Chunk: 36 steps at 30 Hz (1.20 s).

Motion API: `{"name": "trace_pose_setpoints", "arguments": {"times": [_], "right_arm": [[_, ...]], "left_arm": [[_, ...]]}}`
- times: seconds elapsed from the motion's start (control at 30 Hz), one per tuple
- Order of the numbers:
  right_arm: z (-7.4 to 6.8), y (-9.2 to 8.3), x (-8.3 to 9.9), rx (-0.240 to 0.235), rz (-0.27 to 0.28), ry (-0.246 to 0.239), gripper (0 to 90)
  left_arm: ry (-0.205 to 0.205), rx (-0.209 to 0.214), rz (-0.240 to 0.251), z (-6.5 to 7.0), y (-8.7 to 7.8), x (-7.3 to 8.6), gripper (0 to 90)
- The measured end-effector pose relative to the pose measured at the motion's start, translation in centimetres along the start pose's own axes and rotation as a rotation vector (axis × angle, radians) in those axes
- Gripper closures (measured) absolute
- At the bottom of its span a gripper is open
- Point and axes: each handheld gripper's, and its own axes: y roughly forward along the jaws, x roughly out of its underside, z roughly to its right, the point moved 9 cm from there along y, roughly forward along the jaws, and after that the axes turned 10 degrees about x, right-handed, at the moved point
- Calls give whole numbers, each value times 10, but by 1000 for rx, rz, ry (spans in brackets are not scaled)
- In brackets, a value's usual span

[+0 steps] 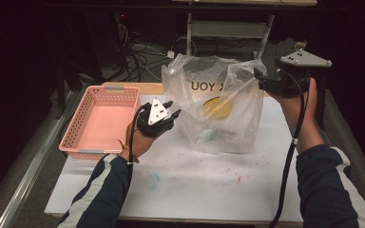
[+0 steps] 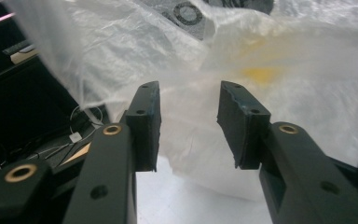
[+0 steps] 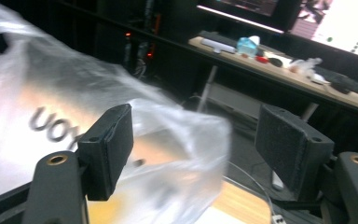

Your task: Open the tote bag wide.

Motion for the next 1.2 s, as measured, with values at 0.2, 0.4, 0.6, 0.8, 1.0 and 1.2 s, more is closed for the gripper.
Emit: {"name": "trace_pose_setpoints", "arguments": {"times": [0.2, 0.4, 0.6, 0.8, 1.0, 1.2], "right_arm": [[-25, -14, 14, -62, 22, -12, 284], [-43, -22, 29, -98, 38, -9, 283], [-53, -27, 43, -121, 58, 13, 280], [-65, -27, 61, -139, 49, 32, 240], [-67, -30, 79, -155, 47, 77, 225], [-69, -35, 90, -170, 23, 69, 195]], "left_arm": [[2, 9, 12, 3, -18, 5, 489], [-11, -26, 64, 6, -29, 7, 335], [-14, -39, 56, 4, -31, 14, 273], [-27, -67, 43, -6, -36, 22, 236], [-44, -91, 35, -12, -44, 26, 235], [-28, -72, 24, -9, -51, 30, 190]]}}
